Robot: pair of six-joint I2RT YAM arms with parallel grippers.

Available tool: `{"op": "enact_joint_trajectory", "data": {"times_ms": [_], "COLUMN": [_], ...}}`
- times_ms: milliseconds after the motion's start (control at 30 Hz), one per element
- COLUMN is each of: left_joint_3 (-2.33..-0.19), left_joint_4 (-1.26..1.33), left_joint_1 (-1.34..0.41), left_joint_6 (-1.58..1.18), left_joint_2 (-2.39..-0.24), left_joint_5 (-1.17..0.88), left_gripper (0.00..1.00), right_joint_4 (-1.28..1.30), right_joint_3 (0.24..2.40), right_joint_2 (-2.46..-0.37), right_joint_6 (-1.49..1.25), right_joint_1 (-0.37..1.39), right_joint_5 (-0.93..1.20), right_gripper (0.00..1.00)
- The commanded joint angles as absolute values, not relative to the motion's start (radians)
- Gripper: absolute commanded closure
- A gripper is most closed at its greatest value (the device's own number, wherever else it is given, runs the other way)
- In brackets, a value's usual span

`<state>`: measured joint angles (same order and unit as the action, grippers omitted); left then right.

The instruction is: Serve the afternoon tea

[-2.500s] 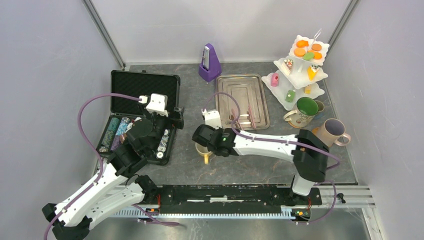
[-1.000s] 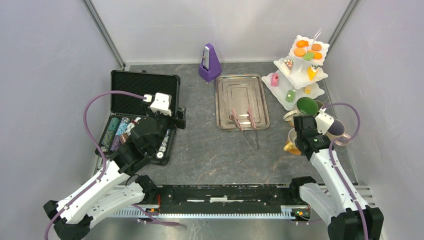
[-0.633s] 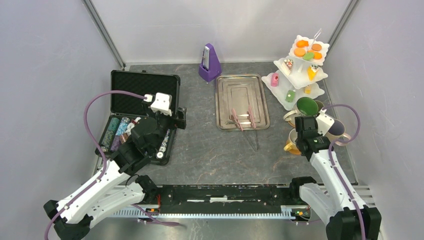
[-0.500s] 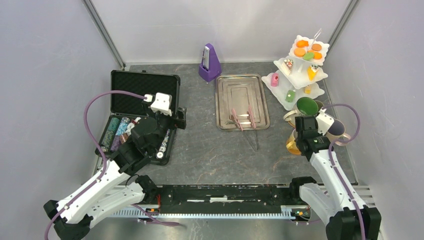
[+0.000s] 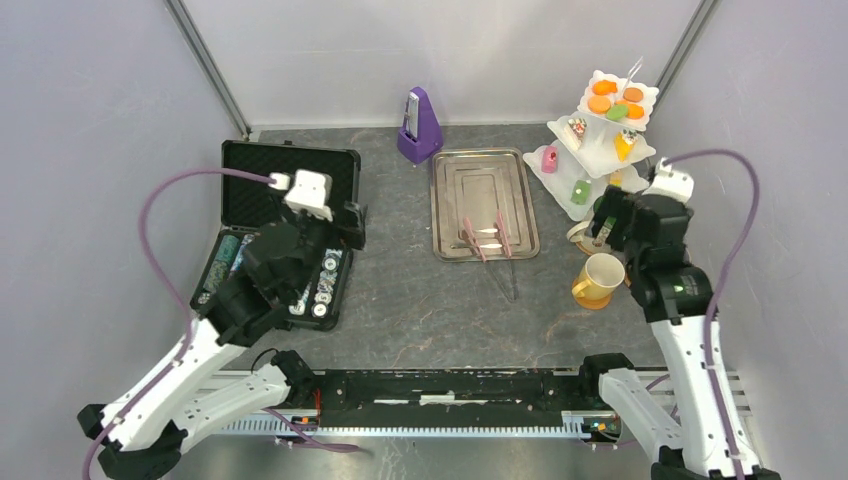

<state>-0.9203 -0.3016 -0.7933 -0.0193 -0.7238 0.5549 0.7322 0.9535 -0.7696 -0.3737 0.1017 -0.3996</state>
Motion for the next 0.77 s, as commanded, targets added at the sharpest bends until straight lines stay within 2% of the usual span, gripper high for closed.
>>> {"op": "enact_joint_trajectory", "data": {"times_ms": [0,133,300,500,733], "left_joint_3": [-1.213,-1.457,-1.646,-1.775,-1.790], "left_joint_4": [-0.398,-0.516,-0.579,-0.613,-0.621], "left_joint_1": [-0.796,-0.796,-0.796,-0.796,-0.796], "left_joint_6": [-0.063,-0.070,-0.093,-0.068,-0.061], "left_joint_2": [-0.719,-0.740,-0.728,-0.699,-0.677], "left_joint_5": [0.528,0.491,0.470,0.500,0.541], "left_gripper": [0.00,0.00,0.00,0.00,0.00], "right_joint_4": [0.711,0.648,0.517,0.506,0.512], "right_joint_3": [1.205,1.357,1.428,1.492,1.456], "right_joint_2": [-0.783,-0.771,-0.682,-0.629,-0.581], "right_joint_6": [-0.169,-0.099,-0.078,-0.064,-0.053], "right_joint_1": [0.098,0.098,0.098,0.099,0.099], "right_joint_5": [-0.217,-0.105,-0.060,-0.119,-0.154], "right_gripper": [0.02,0.02,0.02,0.02,0.02]}}
